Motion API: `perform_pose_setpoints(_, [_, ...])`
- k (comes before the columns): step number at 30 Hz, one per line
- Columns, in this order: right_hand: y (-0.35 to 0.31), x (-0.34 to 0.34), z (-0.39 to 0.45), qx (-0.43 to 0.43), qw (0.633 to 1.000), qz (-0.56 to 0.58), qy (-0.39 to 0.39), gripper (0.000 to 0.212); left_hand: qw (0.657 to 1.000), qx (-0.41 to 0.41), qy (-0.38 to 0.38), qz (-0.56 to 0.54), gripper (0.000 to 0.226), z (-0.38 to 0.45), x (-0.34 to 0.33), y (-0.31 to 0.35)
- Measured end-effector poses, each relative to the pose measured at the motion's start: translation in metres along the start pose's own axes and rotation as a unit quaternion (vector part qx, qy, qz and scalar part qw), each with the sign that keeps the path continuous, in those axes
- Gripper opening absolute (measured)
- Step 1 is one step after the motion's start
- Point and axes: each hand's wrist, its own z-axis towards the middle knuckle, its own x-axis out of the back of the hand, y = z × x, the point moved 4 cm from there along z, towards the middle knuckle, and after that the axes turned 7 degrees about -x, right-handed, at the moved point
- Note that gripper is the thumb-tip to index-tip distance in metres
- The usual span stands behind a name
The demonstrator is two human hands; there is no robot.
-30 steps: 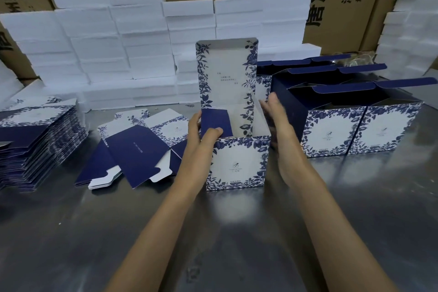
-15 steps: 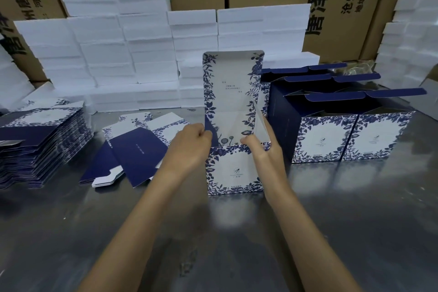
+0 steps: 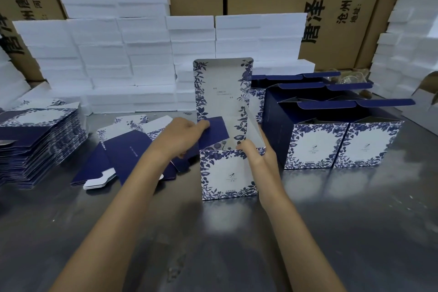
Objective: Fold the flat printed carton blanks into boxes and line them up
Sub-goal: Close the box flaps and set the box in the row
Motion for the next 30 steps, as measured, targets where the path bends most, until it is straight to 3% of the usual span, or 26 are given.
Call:
perform_pose_setpoints(6, [-0.006,0.004,-0.002,-0.022,0.999,0.011,-0.024,0.066,0.986,-0.037,0.083,-0.14,0.029,-0.008,-0.017,-0.004])
perform_pose_setpoints(10, [-0.009,0.01,-0.001,-0.06,0.995,0.004,-0.084,0.084,0.926,-0.026,0.246,-0.285,0.017,-0.024,-0.024,-0.011])
perform_pose_setpoints(12, [-0.011,0.017,0.003,-0.089,0.991,0.032,-0.089,0.098,0.885,-0.019,0.234,-0.402,0.011,-0.028,-0.033,-0.012])
perform_pose_setpoints(14, [-0.013,0.024,0.006,-0.13,0.987,0.044,-0.079,0.101,0.867,-0.027,0.21,-0.451,0.009,-0.028,-0.04,-0.014])
perform_pose_setpoints(19, [-0.026,0.043,0.013,-0.138,0.987,-0.04,-0.073,0.094,0.856,-0.042,0.129,-0.499,0.031,-0.027,-0.05,-0.019])
perform_pose_setpoints(21, [-0.036,0.047,0.015,-0.136,0.981,-0.102,-0.098,0.069,0.848,-0.041,0.107,-0.517,0.037,-0.026,-0.051,-0.02])
perform_pose_setpoints(27, [-0.052,0.045,0.017,-0.116,0.955,-0.225,-0.154,0.046,0.843,-0.05,0.086,-0.528,0.034,-0.025,-0.05,-0.025])
perform_pose_setpoints(30, [-0.054,0.043,0.02,-0.089,0.943,-0.294,-0.127,0.053,0.841,-0.053,0.076,-0.533,0.031,-0.027,-0.049,-0.025])
